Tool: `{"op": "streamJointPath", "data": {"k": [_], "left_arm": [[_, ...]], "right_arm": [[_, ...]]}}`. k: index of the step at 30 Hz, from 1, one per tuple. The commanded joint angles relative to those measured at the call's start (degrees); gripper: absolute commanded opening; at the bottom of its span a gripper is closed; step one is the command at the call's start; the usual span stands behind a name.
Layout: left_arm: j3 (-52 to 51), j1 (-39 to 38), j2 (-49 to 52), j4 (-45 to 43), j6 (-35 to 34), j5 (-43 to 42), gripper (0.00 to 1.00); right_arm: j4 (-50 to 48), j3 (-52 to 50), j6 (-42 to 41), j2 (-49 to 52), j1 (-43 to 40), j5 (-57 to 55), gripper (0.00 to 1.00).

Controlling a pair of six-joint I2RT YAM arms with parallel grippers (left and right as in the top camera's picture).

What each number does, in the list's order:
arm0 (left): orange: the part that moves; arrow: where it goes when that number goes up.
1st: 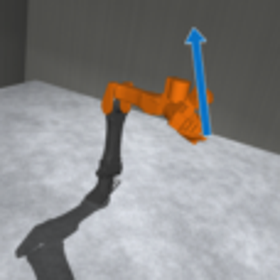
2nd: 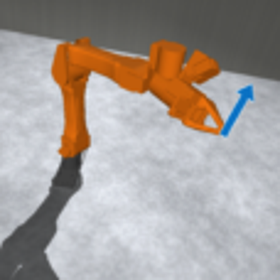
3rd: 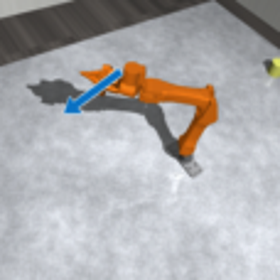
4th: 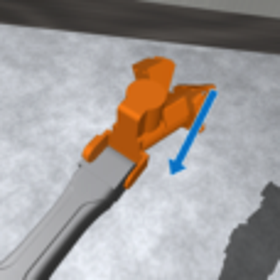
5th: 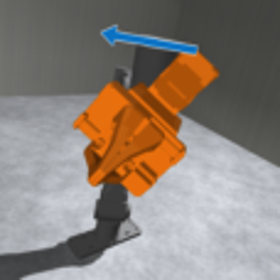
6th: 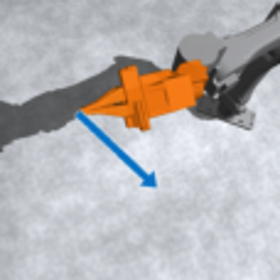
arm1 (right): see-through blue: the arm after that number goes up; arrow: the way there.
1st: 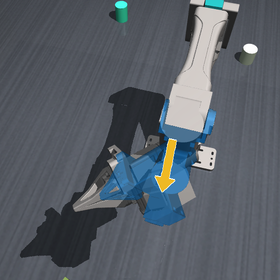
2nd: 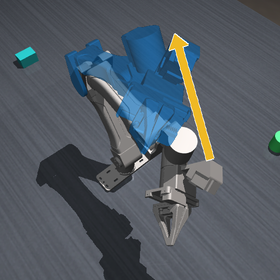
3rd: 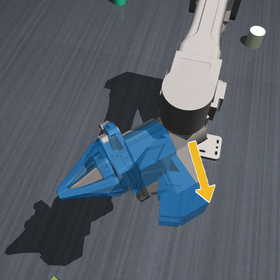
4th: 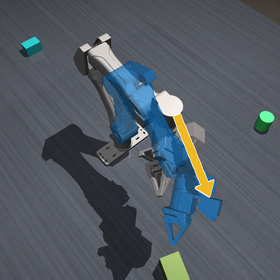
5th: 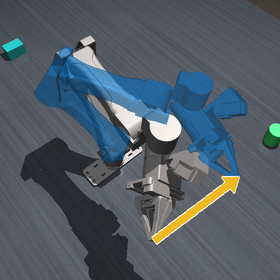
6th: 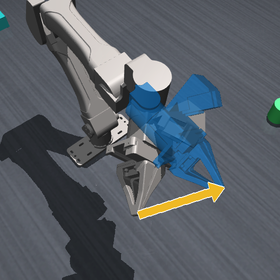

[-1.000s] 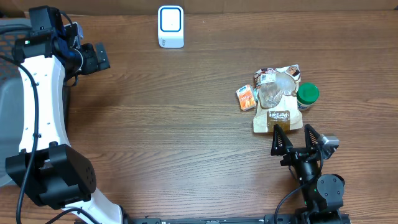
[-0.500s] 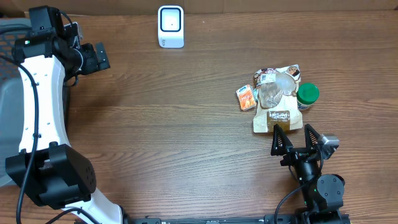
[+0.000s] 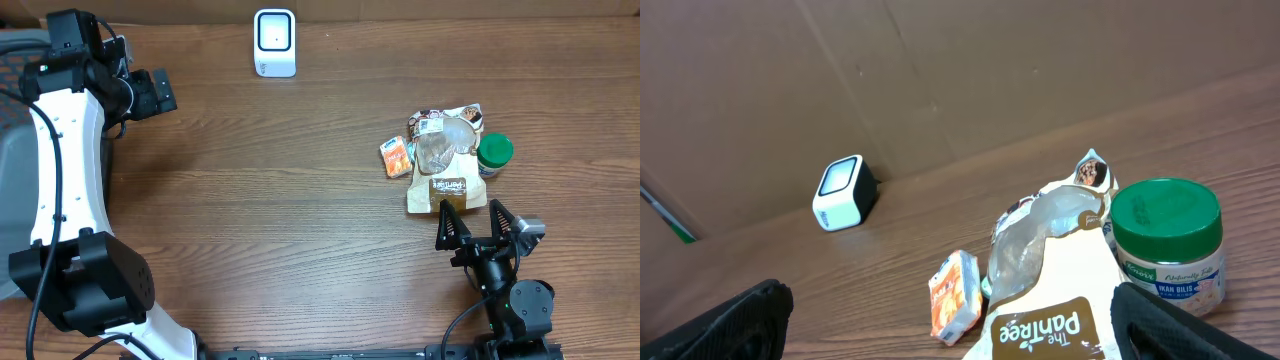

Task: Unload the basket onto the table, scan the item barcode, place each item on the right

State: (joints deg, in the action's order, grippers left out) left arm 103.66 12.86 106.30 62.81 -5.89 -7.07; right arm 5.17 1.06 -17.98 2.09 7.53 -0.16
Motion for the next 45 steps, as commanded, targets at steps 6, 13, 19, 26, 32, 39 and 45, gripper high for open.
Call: {"op": "streamJointPath", "data": {"k": [6, 13, 19, 26, 32, 39, 45], "left_arm": [[0.3, -5.6, -10.8, 0.0, -0.8, -0.2, 0.99], [-2.2, -16.2, -21.9, 0.0, 0.5, 0.9, 1.00], [-15.0, -20.4, -33.6, -9.9, 1.8, 4.7, 0.99], [-43.7, -20.3, -51.2, -38.1, 3.0, 4.8, 0.99], [-65.9, -19.1, -67.3, -58.2, 4.2, 4.7, 1.00], [-84.2, -15.8, -84.4, -65.4, 4.2, 4.7, 0.99], [-94.7, -14.5, -95.7, -66.7, 4.2, 4.7, 1.00]], "right_arm": [[-0.4, -0.6, 0.2, -0.7, -0.2, 0.5, 1.00], [-0.4, -0.6, 0.3, -0.7, -0.2, 0.5, 1.00], [-0.4, -0.6, 0.3, -0.7, -0.2, 0.5, 1.00], [-0.4, -0.6, 0.2, -0.7, -0.2, 0.5, 1.00], [-0.4, -0.6, 0.2, -0.7, -0.2, 0.5, 1.00], [-0.4, -0.6, 0.3, -0.7, -0.2, 0.5, 1.00], [-0.4, -0.6, 0.2, -0.7, -0.2, 0.5, 1.00]]}}
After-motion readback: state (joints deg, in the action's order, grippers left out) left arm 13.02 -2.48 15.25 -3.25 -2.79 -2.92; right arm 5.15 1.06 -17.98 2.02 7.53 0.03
